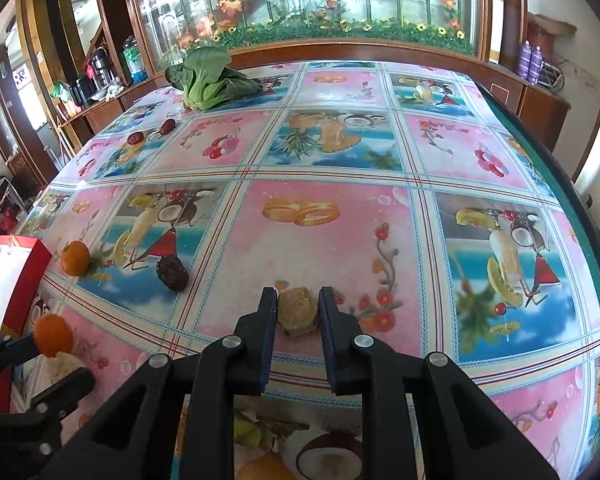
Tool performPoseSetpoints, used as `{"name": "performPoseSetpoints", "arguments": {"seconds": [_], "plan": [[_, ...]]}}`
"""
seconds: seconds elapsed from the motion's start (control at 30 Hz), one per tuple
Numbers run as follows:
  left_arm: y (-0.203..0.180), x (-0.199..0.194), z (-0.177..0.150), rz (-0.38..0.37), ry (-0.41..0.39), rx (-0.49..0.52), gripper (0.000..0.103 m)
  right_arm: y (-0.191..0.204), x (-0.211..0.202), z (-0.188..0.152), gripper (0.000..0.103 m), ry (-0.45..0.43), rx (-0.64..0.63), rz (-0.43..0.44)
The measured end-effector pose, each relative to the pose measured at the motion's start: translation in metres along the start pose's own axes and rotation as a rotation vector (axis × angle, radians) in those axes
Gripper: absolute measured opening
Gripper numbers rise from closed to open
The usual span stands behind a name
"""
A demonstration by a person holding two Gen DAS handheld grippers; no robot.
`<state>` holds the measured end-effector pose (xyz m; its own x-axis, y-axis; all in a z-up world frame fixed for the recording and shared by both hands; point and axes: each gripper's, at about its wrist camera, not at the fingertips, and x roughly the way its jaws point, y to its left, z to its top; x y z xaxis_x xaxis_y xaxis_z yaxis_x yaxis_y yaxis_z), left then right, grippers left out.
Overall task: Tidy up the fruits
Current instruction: 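Grasp a mandarin and beige ball together with the left tool while the right holds its chunk, then carry all held items into the tray and open both tools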
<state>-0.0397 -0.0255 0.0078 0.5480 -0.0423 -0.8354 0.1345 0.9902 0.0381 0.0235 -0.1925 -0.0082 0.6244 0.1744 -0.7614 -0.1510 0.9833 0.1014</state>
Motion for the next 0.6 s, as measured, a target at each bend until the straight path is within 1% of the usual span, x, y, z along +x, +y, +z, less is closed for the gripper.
{"name": "performPoseSetpoints", "arguments": {"seconds": [0.2,0.3,0.4,0.53,0.6], "plan": [[0.014,-0.018,-0.014,0.002,-0.019,-0.03,0.057,0.001,-0.003,-0.001,0.02,-0.021,0.009,0.025],[0.023,-0.032,-0.019,0.02,-0.053,-0.04,0.057,0.001,-0.01,0.0,0.02,-0.071,0.02,0.04],[0.034,-0.044,-0.024,0.023,-0.072,-0.071,0.057,0.0,-0.017,0.0,0.02,-0.122,0.03,0.057],[0.05,-0.058,-0.03,0.034,-0.099,-0.105,0.057,-0.005,-0.02,0.001,0.02,-0.151,0.067,0.087],[0.06,-0.066,-0.032,0.037,-0.12,-0.126,0.057,-0.007,-0.02,0.001,0.02,-0.147,0.085,0.102]]}}
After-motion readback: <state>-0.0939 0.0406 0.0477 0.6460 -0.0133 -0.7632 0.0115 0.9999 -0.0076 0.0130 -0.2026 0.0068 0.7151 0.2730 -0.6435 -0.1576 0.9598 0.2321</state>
